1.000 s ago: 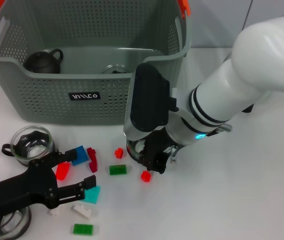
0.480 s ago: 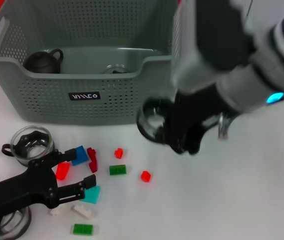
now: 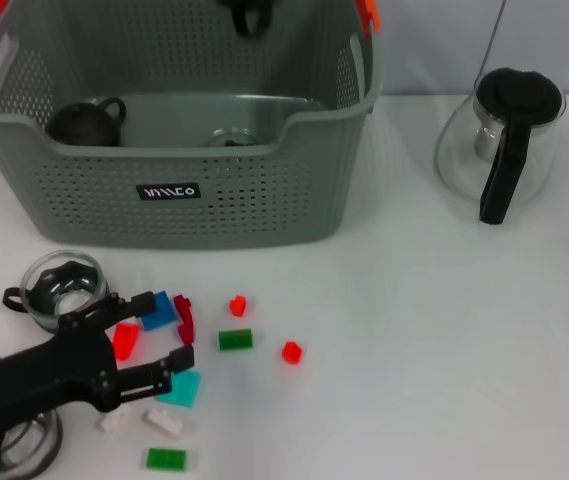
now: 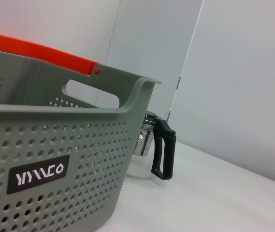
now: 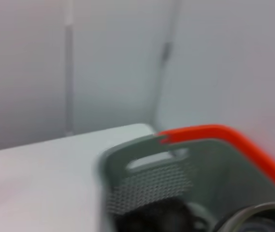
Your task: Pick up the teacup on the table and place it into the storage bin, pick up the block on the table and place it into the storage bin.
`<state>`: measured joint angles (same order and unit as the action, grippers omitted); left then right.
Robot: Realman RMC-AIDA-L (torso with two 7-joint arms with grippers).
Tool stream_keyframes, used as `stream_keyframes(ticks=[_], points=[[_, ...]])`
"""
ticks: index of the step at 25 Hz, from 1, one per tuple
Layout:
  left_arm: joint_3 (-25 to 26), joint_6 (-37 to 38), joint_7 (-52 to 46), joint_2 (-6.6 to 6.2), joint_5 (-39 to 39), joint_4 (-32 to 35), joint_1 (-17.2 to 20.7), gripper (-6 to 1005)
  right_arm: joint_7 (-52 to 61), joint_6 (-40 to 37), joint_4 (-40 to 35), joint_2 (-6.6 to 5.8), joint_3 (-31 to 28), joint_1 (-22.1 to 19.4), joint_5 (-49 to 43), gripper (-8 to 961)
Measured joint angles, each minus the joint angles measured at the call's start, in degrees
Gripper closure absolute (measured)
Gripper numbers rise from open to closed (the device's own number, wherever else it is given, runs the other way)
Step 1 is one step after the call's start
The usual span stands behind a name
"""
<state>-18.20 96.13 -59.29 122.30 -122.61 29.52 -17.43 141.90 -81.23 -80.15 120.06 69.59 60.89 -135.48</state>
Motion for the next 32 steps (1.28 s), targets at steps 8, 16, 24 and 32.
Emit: stream_keyframes(ticks=[8, 16, 24, 32], points=[[0.0, 0.0, 0.0, -0.04, 0.0, -0.1, -0.2, 69, -6.9, 24.2, 36.5, 0.23, 0.9, 12.9, -7.3, 891], [0.0, 0.0, 0.1, -0.04, -0.1, -0.1, 0.0, 69, -8.1, 39.2, 50.1, 0.83, 7.4, 14.5, -6.6, 890], [0.0, 0.0, 0.1, 0.02, -0.5, -0.1, 0.0, 69, -8.1, 43.1, 53.5, 0.88, 13.0, 12.9, -3.1, 890], [0.0, 0.0, 0.1, 0.05, -0.5, -0.2, 0.2, 69, -8.1, 43.9, 54.9, 0.88, 14.1, 11.8, -2.9, 889]])
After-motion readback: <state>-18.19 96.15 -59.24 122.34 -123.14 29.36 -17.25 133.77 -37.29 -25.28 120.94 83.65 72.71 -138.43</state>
